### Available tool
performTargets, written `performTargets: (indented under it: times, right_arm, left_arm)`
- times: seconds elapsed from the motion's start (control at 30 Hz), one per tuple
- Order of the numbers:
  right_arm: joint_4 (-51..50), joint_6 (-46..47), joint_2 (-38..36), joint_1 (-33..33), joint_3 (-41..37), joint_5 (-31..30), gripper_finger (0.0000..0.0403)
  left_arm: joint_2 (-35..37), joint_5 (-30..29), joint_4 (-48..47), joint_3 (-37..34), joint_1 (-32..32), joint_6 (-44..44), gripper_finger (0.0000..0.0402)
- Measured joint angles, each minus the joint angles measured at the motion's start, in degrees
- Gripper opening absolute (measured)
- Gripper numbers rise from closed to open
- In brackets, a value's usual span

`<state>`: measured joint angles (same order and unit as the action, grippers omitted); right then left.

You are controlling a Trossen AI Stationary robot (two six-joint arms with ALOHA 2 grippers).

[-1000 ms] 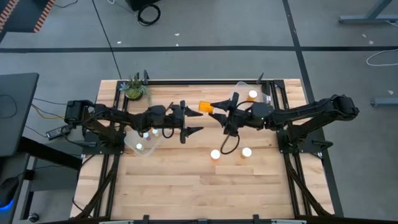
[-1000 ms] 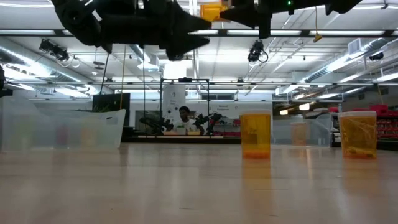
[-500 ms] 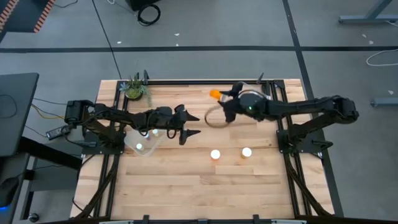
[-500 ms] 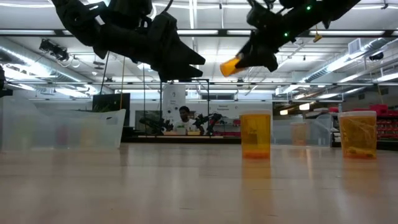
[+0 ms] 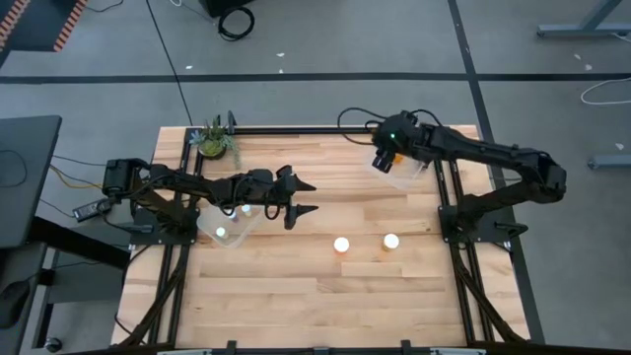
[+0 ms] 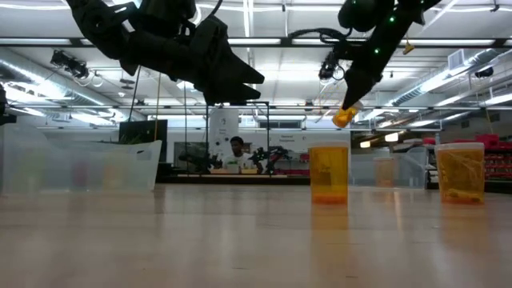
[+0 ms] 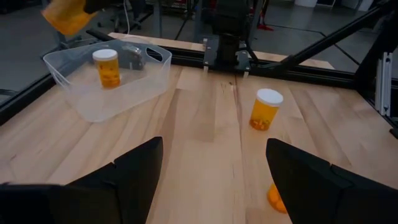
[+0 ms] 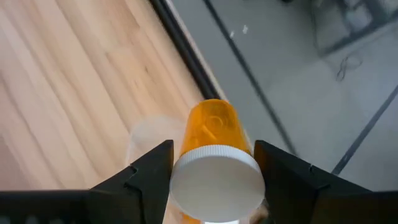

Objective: Pick and place medicine bottles into bin by pill shape (circle, oval)
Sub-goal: Adjust the large orange pill bottle in the right transparent bin

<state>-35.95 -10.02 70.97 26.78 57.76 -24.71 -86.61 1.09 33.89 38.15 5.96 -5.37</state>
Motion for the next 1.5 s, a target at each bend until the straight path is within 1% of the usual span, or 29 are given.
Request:
performTargets:
  times: [0.27,0.67,0.83,1.03,1.17,1.33,1.5]
  right_arm:
    - [-3.94,2.15,3.17,4.75,0.0,4.35,0.0224]
    - [-5.13,0.4,15.09,11.55,0.49,12.53,0.0223]
    - [-11.34,0.97,20.83,13.63,6.39,12.91,0.0223]
    - [-17.5,0.9,27.34,13.66,14.98,13.52,0.0223]
    - [-21.8,0.85,31.77,14.14,19.59,16.87,0.0223]
    - [-24.63,0.38,36.19,14.61,22.5,17.31,0.0223]
    - [-24.81,-0.9,37.49,15.21,22.95,17.94,0.0223]
  left_arm:
    - [0.0,-0.02,-0.07,0.0,0.0,0.02,0.0293]
    - [0.0,-0.11,-0.31,0.0,0.0,0.04,0.0293]
    - [0.0,-1.42,-0.31,0.0,0.0,0.07,0.0293]
    - [0.0,-1.48,-0.34,0.0,0.0,0.04,0.0293]
    - [0.0,-1.49,-0.82,0.0,0.0,0.03,0.0293]
    - [0.0,-1.49,-1.1,0.0,0.0,0.02,0.0293]
    - [0.0,-1.49,-1.14,0.0,0.0,0.02,0.0293]
